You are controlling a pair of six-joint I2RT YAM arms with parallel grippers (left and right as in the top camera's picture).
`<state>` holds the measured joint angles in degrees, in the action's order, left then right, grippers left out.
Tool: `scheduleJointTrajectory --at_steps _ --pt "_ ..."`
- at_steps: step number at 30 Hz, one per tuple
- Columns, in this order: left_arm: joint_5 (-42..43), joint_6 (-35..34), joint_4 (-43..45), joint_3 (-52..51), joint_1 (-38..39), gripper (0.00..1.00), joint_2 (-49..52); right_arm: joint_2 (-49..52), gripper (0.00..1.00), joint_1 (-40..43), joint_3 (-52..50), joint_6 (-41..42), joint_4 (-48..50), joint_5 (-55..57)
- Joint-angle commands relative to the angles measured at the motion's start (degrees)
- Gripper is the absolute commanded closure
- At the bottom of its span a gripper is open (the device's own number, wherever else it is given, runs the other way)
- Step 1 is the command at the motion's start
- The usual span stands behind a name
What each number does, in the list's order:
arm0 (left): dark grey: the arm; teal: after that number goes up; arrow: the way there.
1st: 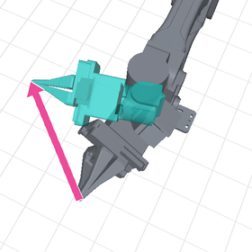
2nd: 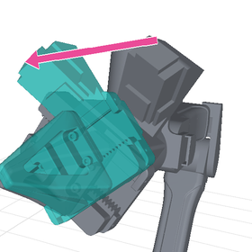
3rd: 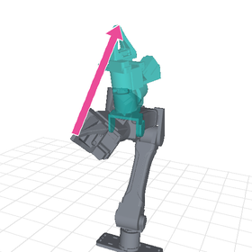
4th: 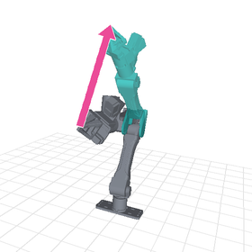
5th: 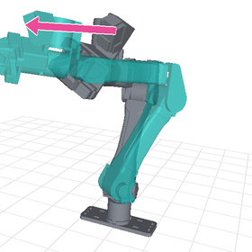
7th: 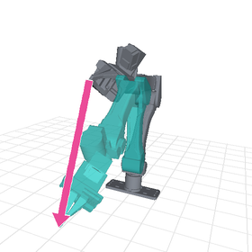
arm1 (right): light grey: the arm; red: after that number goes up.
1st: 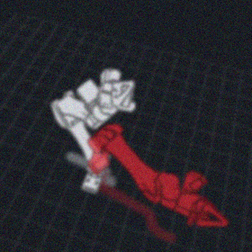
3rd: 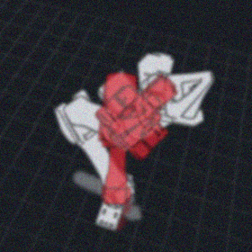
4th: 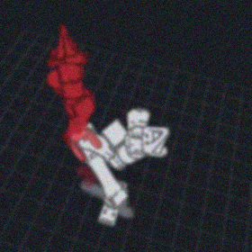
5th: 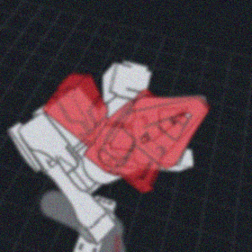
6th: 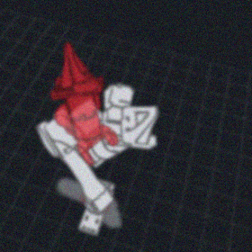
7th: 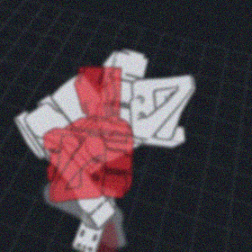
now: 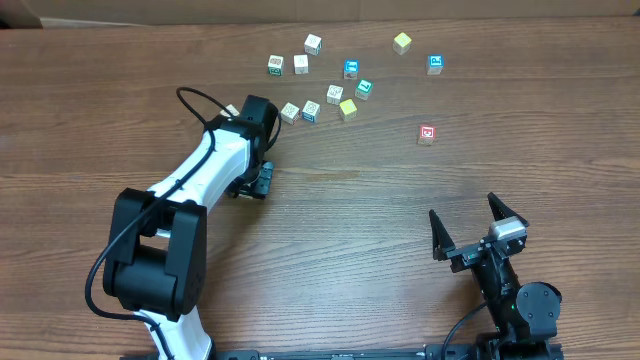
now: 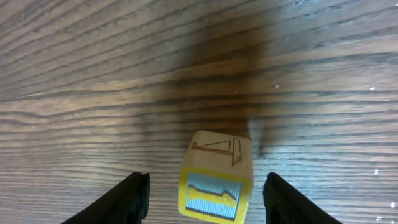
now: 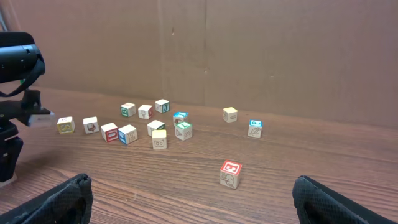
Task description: Form a circle
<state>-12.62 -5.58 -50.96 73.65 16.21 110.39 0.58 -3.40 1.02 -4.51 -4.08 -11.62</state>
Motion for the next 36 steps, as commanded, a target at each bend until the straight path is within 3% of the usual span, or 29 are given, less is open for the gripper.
scheduleJointTrajectory --at_steps 1,4,8,12,14,21,27,33,36 --pt "0.7 0.4 0.2 -0.4 -0.2 0.44 0.2 -0.4 0.0 0.1 -0.6 0.0 0.3 0.0" --pt "0.6 0.4 0.3 -0.4 -0.2 0.46 0.2 -0.4 0.0 0.1 -0.6 0.0 0.3 0.0" --pt "0.6 0.4 0.7 -0.4 -0.2 0.6 0.2 -0.4 0.0 0.1 -0.6 0.0 0.3 0.0" --pt "0.6 0.5 0.7 -0.4 -0.2 0.67 0.2 -0.4 0.0 0.1 -0.6 0.0 0.3 0.0" --pt "0.6 2.5 1.0 -0.4 -0.2 0.75 0.2 -0.4 0.0 0.1 -0.6 0.0 0.3 0.0" --pt "0.6 11.8 3.0 -0.4 -0.2 0.83 0.2 -0.4 0.0 0.1 -0.6 0.0 0.3 0.0" --pt "0.6 14.0 3.2 -0.4 -0.2 0.82 0.2 -0.4 0.0 0.1 -0.6 0.0 0.3 0.0" --pt "0.6 13.9 3.2 -0.4 -0.2 0.7 0.2 -0.4 0.0 0.1 -0.6 0.0 0.3 0.0" --pt "0.7 13.9 3.2 -0.4 -0.2 0.72 0.2 -0.4 0.0 0.1 -0.6 0.0 0.3 0.0"
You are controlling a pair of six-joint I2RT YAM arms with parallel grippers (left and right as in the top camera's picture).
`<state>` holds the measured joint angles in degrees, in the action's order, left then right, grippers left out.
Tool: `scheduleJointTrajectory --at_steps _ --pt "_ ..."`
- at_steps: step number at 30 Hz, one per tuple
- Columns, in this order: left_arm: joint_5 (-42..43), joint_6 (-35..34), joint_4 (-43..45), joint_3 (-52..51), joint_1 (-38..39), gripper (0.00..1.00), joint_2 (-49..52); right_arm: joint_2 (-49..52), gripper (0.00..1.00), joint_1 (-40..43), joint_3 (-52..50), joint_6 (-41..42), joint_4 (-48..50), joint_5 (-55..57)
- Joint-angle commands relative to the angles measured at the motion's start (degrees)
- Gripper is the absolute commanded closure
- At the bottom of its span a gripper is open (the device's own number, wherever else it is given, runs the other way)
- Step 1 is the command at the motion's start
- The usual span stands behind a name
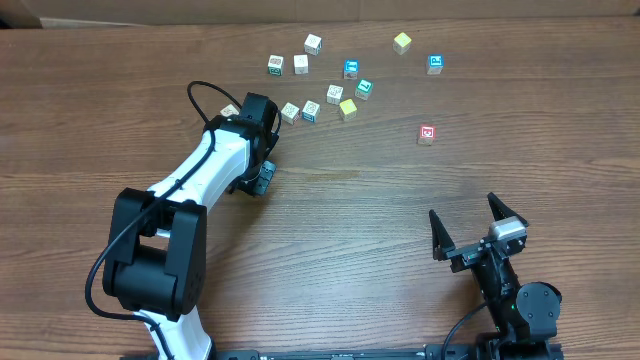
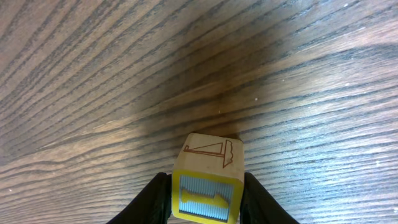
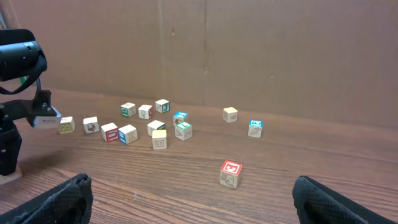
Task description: Form a circle
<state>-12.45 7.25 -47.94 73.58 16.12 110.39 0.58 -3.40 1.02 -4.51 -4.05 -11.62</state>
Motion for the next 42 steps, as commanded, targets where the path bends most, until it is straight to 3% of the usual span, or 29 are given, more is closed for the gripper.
scheduleJointTrajectory --at_steps 1,9,16,22,31,35,42 --pt "0.5 1.0 0.2 -0.4 -0.1 0.72 0.2 -0.4 0.0 0.1 -0.6 0.0 0.3 0.0" --pt "0.5 0.9 0.2 -0.4 -0.1 0.72 0.2 -0.4 0.0 0.1 -0.6 0.0 0.3 0.0" --pt "0.5 -1.1 0.2 -0.4 -0.1 0.34 0.2 -0.4 0.0 0.1 -0.6 0.0 0.3 0.0" --pt "0.5 -3.6 -1.9 2.6 -0.1 0.35 0.2 -0.4 0.0 0.1 -0.6 0.0 0.3 0.0" --pt "5.2 -6.3 -8.7 23.3 -0.1 0.29 0.2 -0.4 0.0 0.1 -0.6 0.0 0.3 0.0" --pt "9.4 -11.9 -3.5 30.9 -0.1 0.28 0.2 -0.4 0.0 0.1 -0.6 0.0 0.3 0.0" --pt "11.5 -18.8 10.5 31.3 0.5 0.27 1.5 -0.4 0.0 0.1 -0.6 0.0 0.3 0.0"
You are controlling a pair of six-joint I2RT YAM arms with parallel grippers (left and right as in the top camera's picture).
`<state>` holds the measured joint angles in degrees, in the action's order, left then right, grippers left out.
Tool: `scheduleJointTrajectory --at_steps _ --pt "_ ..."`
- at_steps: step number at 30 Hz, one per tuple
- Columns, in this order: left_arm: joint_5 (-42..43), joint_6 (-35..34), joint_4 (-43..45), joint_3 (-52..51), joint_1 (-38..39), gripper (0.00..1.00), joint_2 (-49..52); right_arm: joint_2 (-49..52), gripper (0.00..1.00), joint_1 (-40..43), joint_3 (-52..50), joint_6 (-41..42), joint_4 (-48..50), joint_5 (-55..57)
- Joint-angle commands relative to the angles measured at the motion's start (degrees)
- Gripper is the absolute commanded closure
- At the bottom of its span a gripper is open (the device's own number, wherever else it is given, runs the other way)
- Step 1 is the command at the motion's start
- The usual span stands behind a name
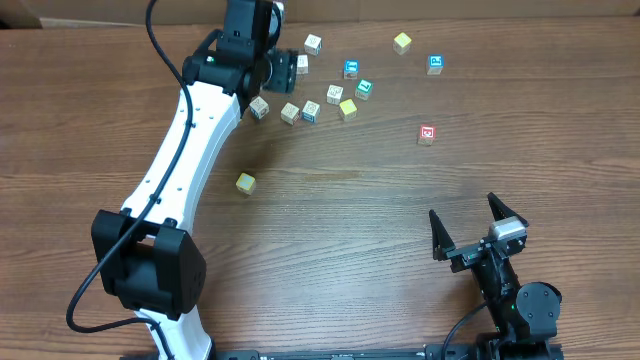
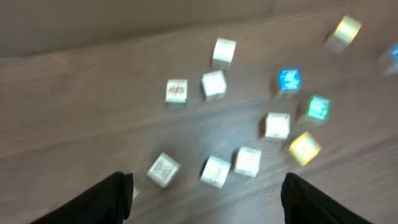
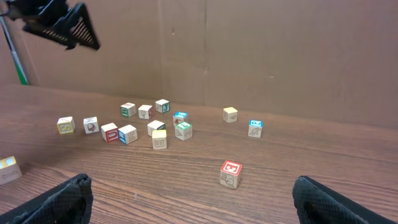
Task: Form a circle
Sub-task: 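Reach the left gripper back to the cluster and grasp the elephant block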
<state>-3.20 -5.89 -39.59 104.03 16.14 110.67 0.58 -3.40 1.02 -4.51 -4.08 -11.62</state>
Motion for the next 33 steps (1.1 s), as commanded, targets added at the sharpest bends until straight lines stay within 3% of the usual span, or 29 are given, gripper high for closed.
scheduleJointTrajectory --at_steps 1,2,4,9,17,26,33 --pt "2.8 -6.1 3.4 0.8 0.8 0.32 1.8 -0.4 0.0 0.1 -0.6 0.0 0.3 0.0" --pt "3.8 -5.9 5.2 0.8 1.2 0.4 3.2 -0.4 0.0 0.1 -0.6 0.0 0.3 0.0" --pt "5.0 -5.9 6.1 0.8 2.1 0.42 5.4 -0.4 0.0 0.1 -0.6 0.0 0.3 0.0" --pt "5.2 -5.3 5.7 0.8 4.5 0.38 11.5 -0.4 0.0 0.1 -0.6 0.0 0.3 0.0" --pt "4.2 4.4 8.6 0.8 7.5 0.33 19.6 -0.4 0.0 0.1 -0.6 0.0 0.3 0.0" --pt "2.7 2.5 16.3 0.8 7.5 0.32 20.7 -0.4 0.0 0.1 -0.6 0.0 0.3 0.0" --pt "2.8 -0.8 22.5 0.8 7.6 0.39 22.1 -0.4 0.0 0.1 -0.6 0.0 0.3 0.0"
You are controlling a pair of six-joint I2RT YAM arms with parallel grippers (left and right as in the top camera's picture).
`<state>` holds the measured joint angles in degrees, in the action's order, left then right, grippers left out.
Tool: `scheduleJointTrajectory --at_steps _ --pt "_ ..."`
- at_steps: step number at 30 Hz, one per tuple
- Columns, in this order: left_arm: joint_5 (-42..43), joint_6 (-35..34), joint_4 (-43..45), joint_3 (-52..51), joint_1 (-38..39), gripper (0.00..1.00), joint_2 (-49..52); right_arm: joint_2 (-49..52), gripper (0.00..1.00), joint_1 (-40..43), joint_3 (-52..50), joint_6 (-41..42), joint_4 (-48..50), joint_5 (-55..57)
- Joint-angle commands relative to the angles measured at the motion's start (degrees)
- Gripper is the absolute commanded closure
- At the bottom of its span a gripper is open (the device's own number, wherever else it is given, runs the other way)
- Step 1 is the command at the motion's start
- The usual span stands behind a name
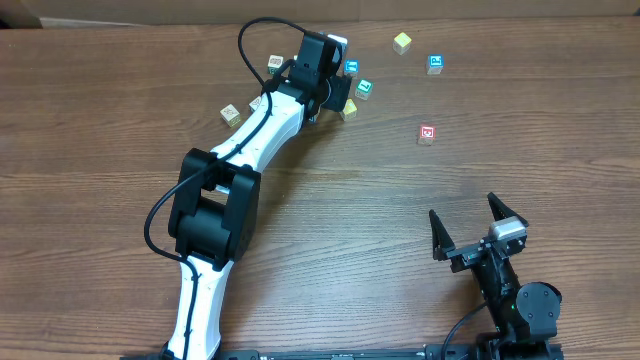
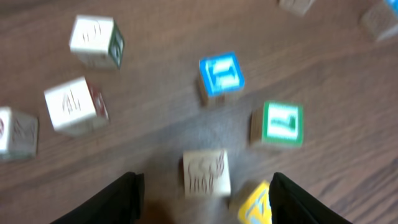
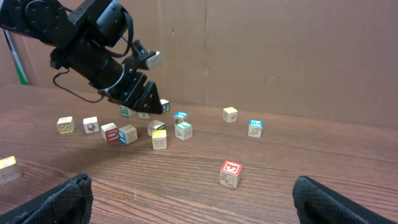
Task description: Form a circle
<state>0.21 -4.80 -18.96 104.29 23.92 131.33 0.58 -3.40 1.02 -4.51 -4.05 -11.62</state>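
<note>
Small picture blocks lie scattered at the back of the table. My left gripper is open, low over the middle of the cluster. Between its fingers a pale block with an animal drawing and a yellow block rest on the wood. A blue block and a green block lie just beyond. A yellow-faced block sits alone nearer the front left. My right gripper is open and empty near the front right.
A red block lies apart at mid right. A yellow block and a blue one sit at the back right. A tan block lies left of the arm. A cardboard wall backs the table.
My left gripper was open, high over the back left of the cluster. It is now lower and further right, over the pale and yellow blocks. The right arm is unchanged.
My left gripper stood open around a yellow-faced block on the left-middle of the table, then was shut on it. Later that block lay free there and the gripper was open above the cluster. It now hangs low over the cluster's middle.
</note>
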Motion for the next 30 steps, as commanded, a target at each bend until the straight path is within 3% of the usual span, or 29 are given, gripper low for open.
scheduleJointTrajectory --at_steps 1,12,15,19,30 --pt "-0.7 -1.9 2.8 0.5 -0.1 0.38 2.2 -0.4 0.0 0.1 -0.6 0.0 0.3 0.0" --pt "-0.7 -2.5 7.8 0.5 -0.1 0.36 7.1 -0.4 0.0 0.1 -0.6 0.0 0.3 0.0" --pt "-0.8 -2.5 7.9 0.5 -0.1 0.42 7.8 -0.4 0.0 0.1 -0.6 0.0 0.3 0.0" --pt "-0.8 -2.5 8.5 0.5 -0.3 0.62 7.8 -0.4 0.0 0.1 -0.6 0.0 0.3 0.0" --pt "-0.8 -2.5 8.5 3.1 -0.3 0.74 7.5 -0.4 0.0 0.1 -0.6 0.0 0.3 0.0"
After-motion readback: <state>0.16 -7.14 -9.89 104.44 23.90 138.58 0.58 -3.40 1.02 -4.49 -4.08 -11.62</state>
